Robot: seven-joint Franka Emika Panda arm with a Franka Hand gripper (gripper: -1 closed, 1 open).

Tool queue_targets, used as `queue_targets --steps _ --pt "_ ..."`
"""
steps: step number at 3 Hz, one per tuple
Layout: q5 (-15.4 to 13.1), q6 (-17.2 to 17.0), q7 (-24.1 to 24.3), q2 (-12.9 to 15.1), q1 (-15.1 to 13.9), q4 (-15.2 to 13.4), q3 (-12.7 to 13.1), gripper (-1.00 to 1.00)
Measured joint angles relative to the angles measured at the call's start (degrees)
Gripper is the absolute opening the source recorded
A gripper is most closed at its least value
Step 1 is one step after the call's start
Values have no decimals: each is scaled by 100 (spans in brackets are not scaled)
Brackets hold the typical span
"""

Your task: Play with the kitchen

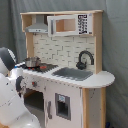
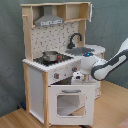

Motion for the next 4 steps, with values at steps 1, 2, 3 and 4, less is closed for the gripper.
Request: queue_targets --steps 1,2,3,4 --pt "1 194 428 -5 -28 123 339 -100" --pt "5 270 813 -37 -120 277 740 -100" --pt "11 298 1136 -83 -342 484 1136 -100" --pt "11 301 1635 -76 -470 678 1305 -100"
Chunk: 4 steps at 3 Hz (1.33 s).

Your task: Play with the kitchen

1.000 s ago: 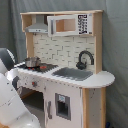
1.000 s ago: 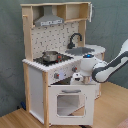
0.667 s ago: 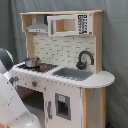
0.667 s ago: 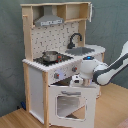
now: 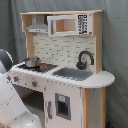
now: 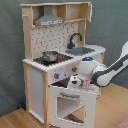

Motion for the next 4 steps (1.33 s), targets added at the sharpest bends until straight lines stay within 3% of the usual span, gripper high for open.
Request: queue_targets --steps 1,2,3,4 --pt "0 0 186 11 0 33 -41 -100" --pt "0 0 195 11 0 34 -45 100" --pt "-13 -9 404 19 113 251 -316 100" --pt "-32 -18 417 20 516 306 -767 100"
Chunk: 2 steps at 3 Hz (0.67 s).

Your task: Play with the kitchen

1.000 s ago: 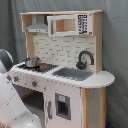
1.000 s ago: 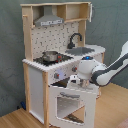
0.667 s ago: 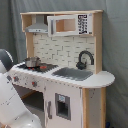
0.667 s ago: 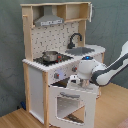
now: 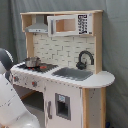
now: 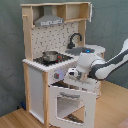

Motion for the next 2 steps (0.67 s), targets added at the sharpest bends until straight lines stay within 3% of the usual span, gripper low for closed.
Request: queue_targets --steps 2 --pt "-133 -150 107 -28 875 -1 -925 100"
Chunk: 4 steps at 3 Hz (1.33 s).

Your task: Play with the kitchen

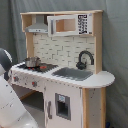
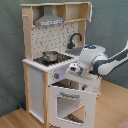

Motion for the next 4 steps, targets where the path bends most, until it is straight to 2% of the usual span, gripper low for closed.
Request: queue_targets --steps 2,3,4 --pt "-262 -285 207 -121 836 -19 -887 100" --pt "-353 -517 299 -313 1208 -41 -1304 100" --pt "-354 -829 325 -725 1376 -62 -1526 100"
